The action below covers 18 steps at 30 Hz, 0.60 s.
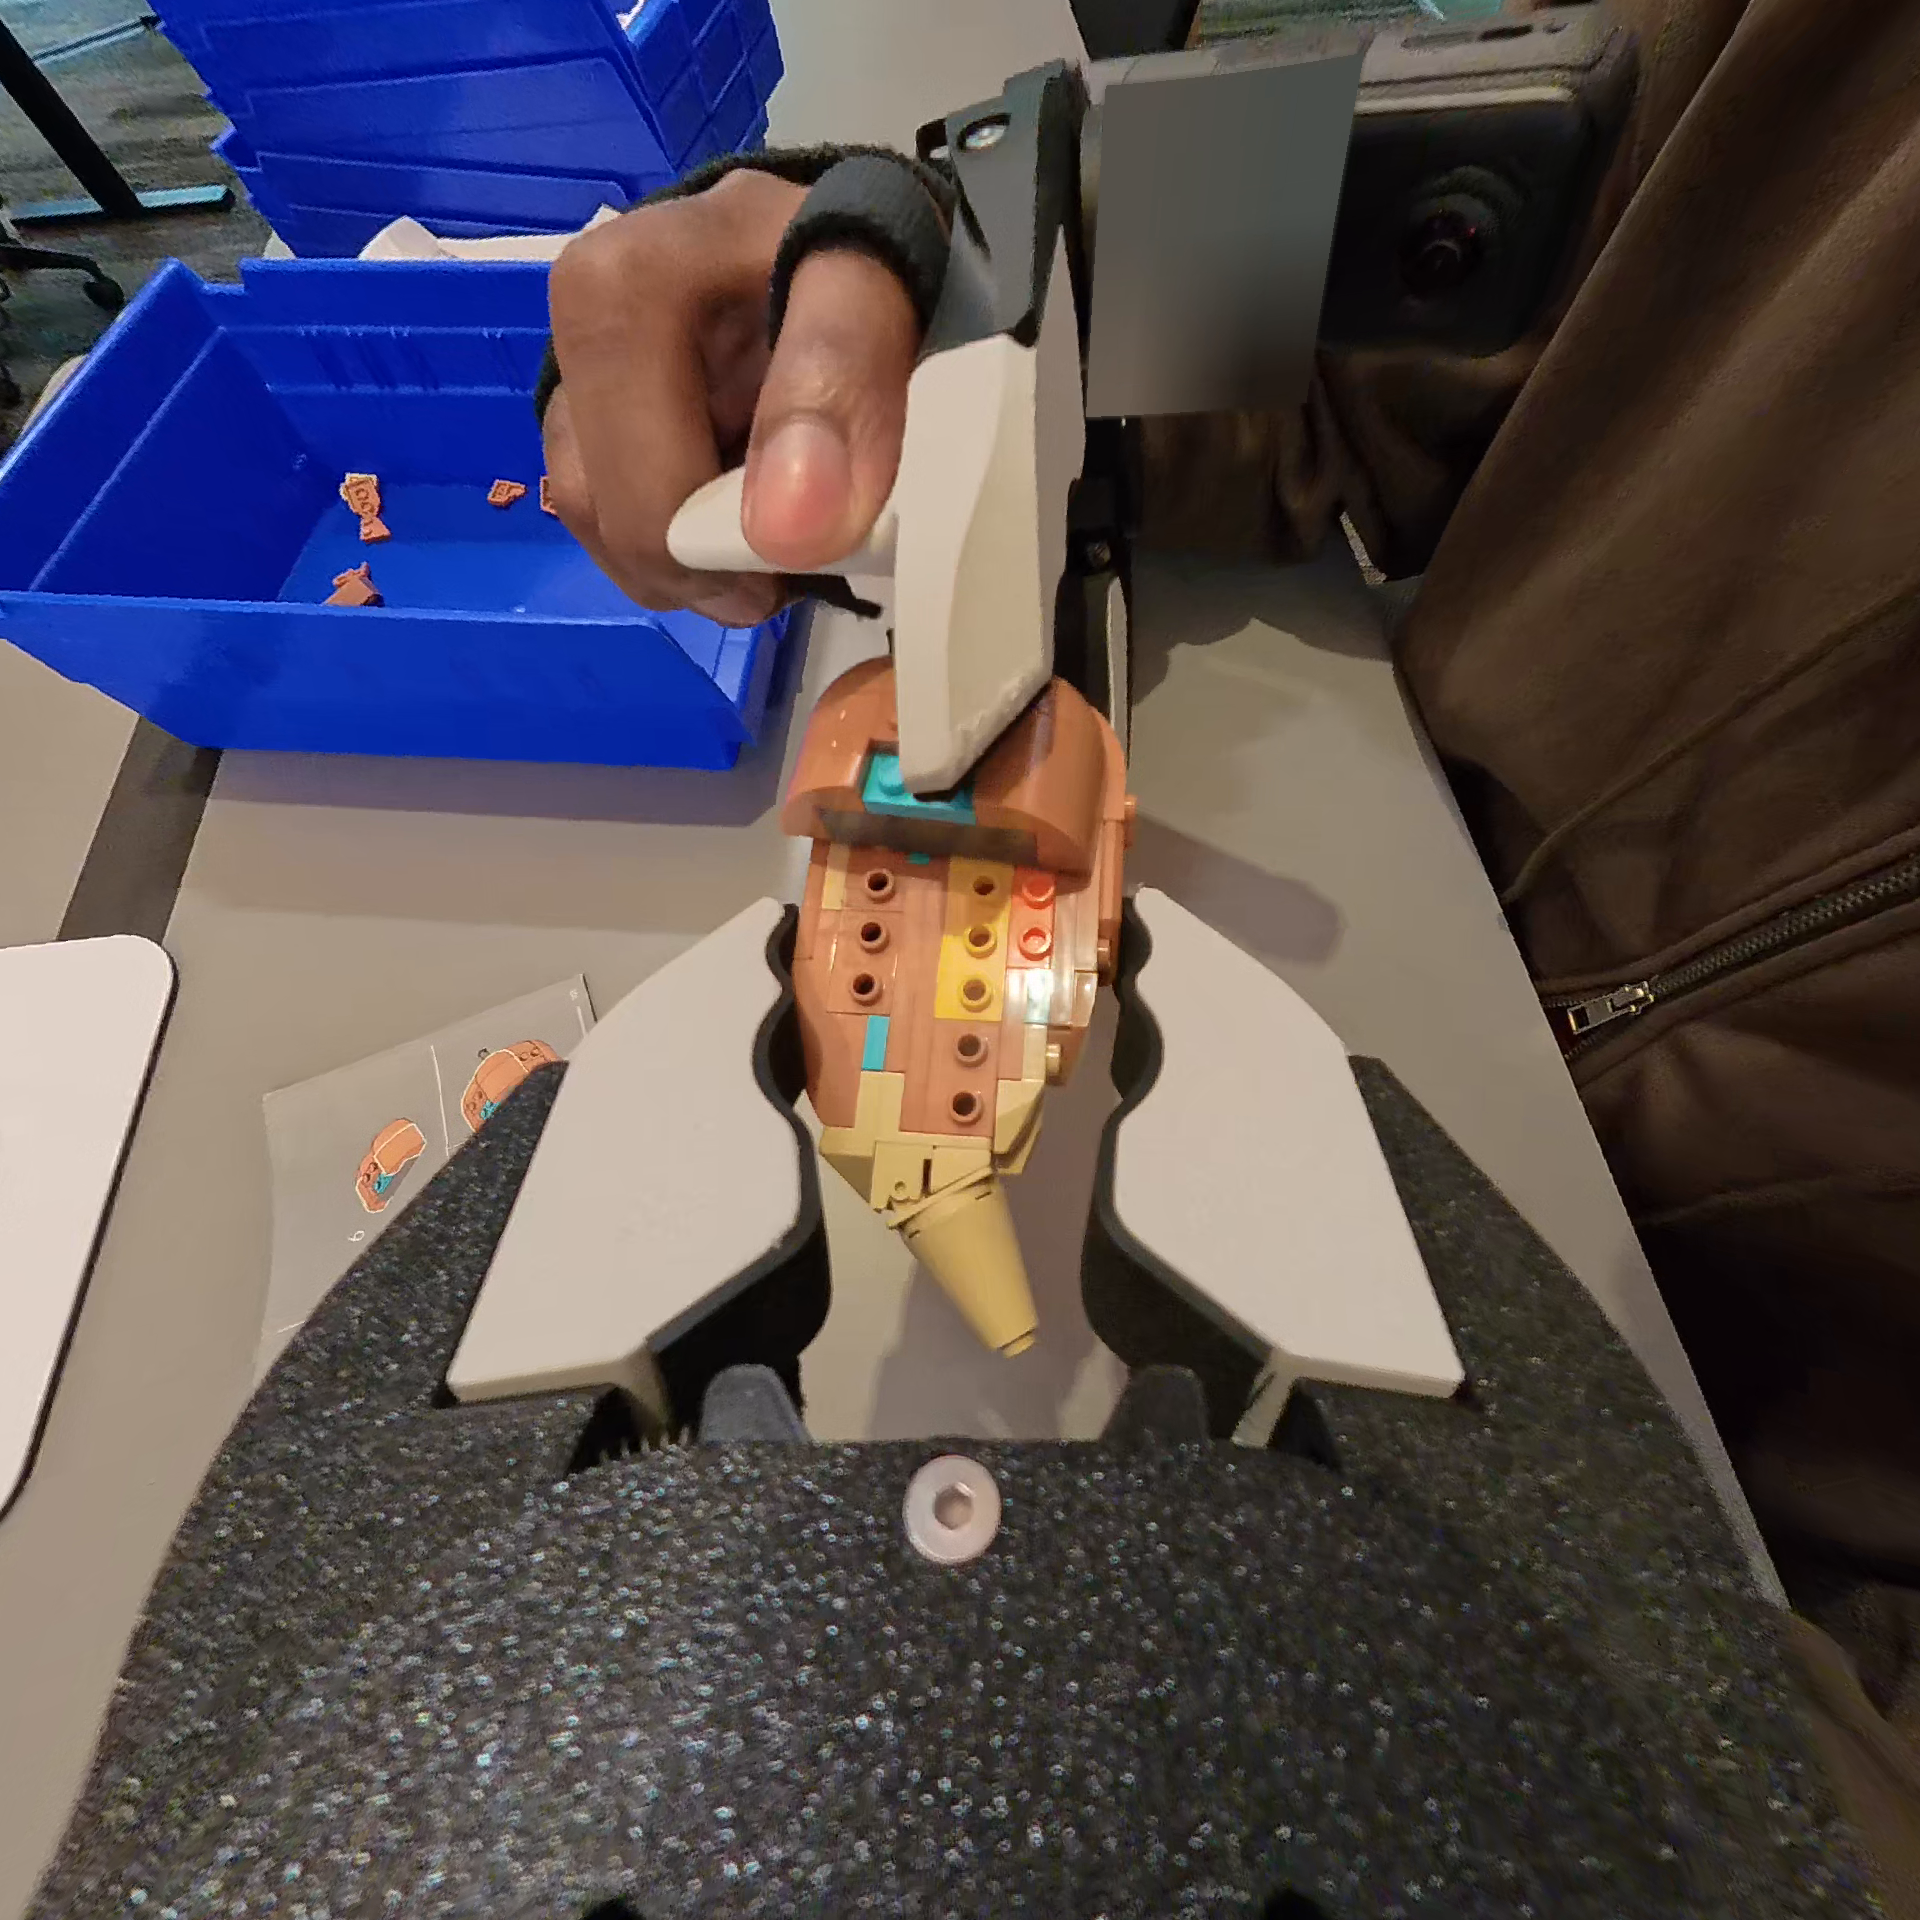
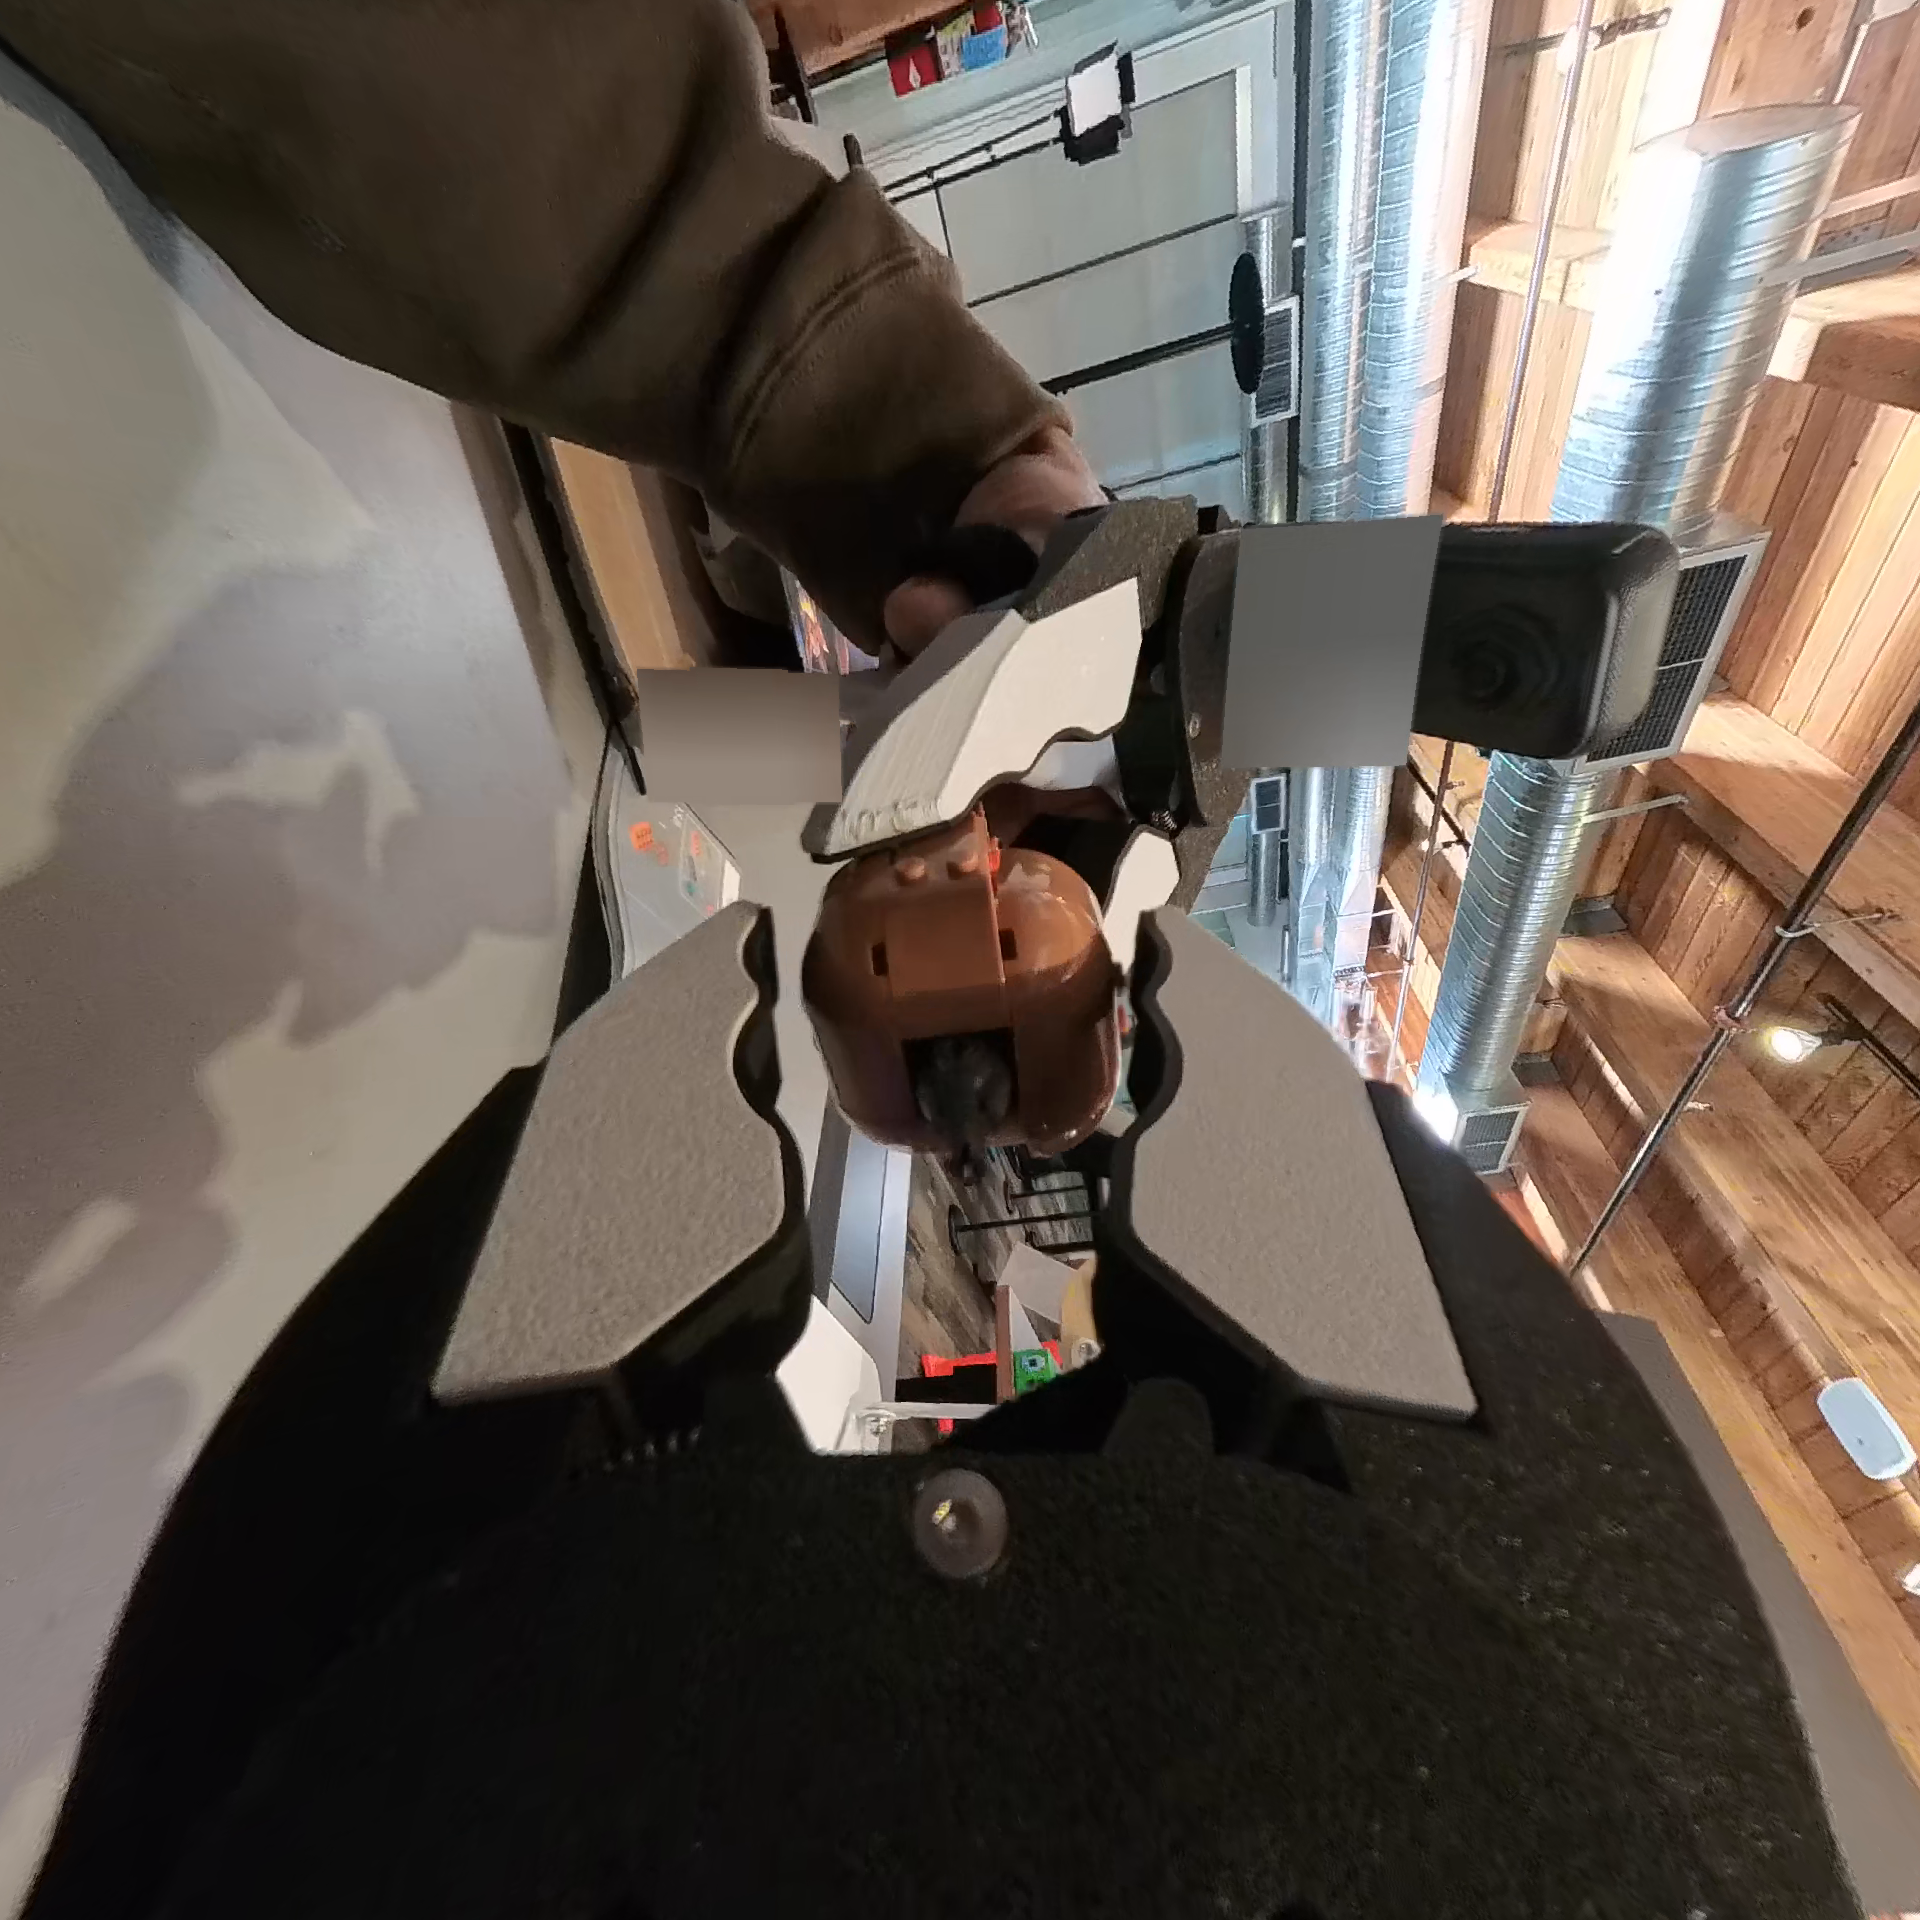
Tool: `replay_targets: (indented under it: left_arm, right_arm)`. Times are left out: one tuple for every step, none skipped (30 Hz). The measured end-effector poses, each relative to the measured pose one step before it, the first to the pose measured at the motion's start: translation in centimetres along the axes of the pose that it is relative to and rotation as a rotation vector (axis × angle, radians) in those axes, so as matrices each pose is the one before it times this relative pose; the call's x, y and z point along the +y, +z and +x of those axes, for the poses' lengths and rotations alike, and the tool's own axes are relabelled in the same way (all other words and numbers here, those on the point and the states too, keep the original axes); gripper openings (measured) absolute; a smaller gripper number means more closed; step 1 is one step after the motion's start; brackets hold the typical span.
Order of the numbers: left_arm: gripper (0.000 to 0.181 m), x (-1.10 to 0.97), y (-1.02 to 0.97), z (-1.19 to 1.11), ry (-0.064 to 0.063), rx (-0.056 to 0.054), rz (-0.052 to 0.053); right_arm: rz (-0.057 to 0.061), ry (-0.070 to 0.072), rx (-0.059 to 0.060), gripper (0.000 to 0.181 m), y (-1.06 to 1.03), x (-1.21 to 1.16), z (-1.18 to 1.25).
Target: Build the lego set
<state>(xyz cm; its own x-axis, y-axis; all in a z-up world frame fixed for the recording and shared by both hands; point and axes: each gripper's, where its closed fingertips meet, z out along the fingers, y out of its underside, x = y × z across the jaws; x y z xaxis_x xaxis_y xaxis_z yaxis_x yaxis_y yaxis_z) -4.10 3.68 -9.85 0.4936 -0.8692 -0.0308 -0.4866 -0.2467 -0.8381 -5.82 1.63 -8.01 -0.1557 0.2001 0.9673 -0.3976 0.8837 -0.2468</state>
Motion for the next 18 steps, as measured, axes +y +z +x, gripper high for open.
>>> replay_targets:
  left_arm:
    - [0.058,-0.053,-0.018,-0.003,0.0061,-0.0026,0.0017]
    - [0.058,-0.050,-0.016,0.004,0.0084,-0.0040,0.0008]
    - [0.058,-0.045,-0.037,0.000,0.0053,-0.0034,0.0005]
    - [0.058,-0.046,-0.049,-0.020,0.0007,-0.0025,0.0006]
    - [0.058,-0.042,-0.061,-0.045,0.0014,-0.0043,0.0024]
    - [0.058,-0.025,-0.077,-0.072,0.0003,-0.0045,0.0019]
    - [0.058,0.007,-0.085,-0.144,-0.0021,-0.0075,0.0005]
    - [0.058,0.064,-0.098,-0.218,-0.0030,-0.0110,-0.0008]
    - [0.058,0.074,-0.087,-0.252,-0.0053,-0.0113,-0.0009]
    - [0.058,0.110,-0.068,-0.271,-0.0065,-0.0104,-0.0006]
    - [0.058,0.135,-0.047,-0.253,-0.0057,-0.0080,-0.0008]
    - [0.058,0.135,-0.019,-0.251,-0.0063,-0.0069,0.0000]
    - [0.058,0.132,0.001,-0.242,-0.0062,-0.0059,0.0002]
    - [0.058,0.110,0.034,-0.227,-0.0062,-0.0047,0.0004]
    - [0.058,0.082,0.052,-0.206,-0.0062,-0.0044,0.0007]
    - [0.058,0.085,0.065,-0.161,-0.0045,-0.0034,-0.0010]
    - [0.058,0.079,0.072,-0.130,-0.0020,-0.0041,-0.0028]
    - [0.058,0.087,0.093,-0.107,0.0005,-0.0047,-0.0057]
  right_arm:
    - [0.0015,0.0040,0.0008,0.068,-0.040,-0.064,0.071]
    - [0.0024,0.0111,0.0005,0.070,-0.051,-0.051,0.115]
    - [0.0049,0.0117,0.0016,0.072,-0.086,-0.045,0.133]
    - [0.0037,0.0154,0.0013,0.074,-0.103,0.023,0.140]
    - [0.0059,0.0261,-0.0009,0.076,-0.112,0.050,0.138]
    - [0.0108,0.0452,-0.0038,0.079,-0.149,0.063,0.164]
    - [0.0138,0.0695,-0.0096,0.080,-0.181,0.106,0.185]
    - [0.0089,0.0925,-0.0191,0.079,-0.202,0.212,0.182]
    - [0.0064,0.1107,-0.0310,0.077,-0.208,0.236,0.112]
    - [0.0078,0.1190,-0.0310,0.075,-0.207,0.188,0.180]
    - [0.0082,0.1147,-0.0253,0.073,-0.193,0.123,0.289]
    - [0.0040,0.1018,-0.0201,0.073,-0.197,0.072,0.356]
    - [0.0016,0.0810,-0.0047,0.074,-0.173,-0.014,0.499]
    - [-0.0076,0.0731,0.0024,0.072,-0.141,0.003,0.532]
    - [-0.0094,0.0778,-0.0038,0.074,-0.069,-0.064,0.411]
    - [-0.0016,0.0829,-0.0057,0.073,-0.069,-0.212,0.298]
    - [-0.0049,0.0777,-0.0027,0.072,-0.017,-0.144,0.268]
    - [0.0021,0.0596,-0.0225,0.074,-0.007,-0.206,-0.163]
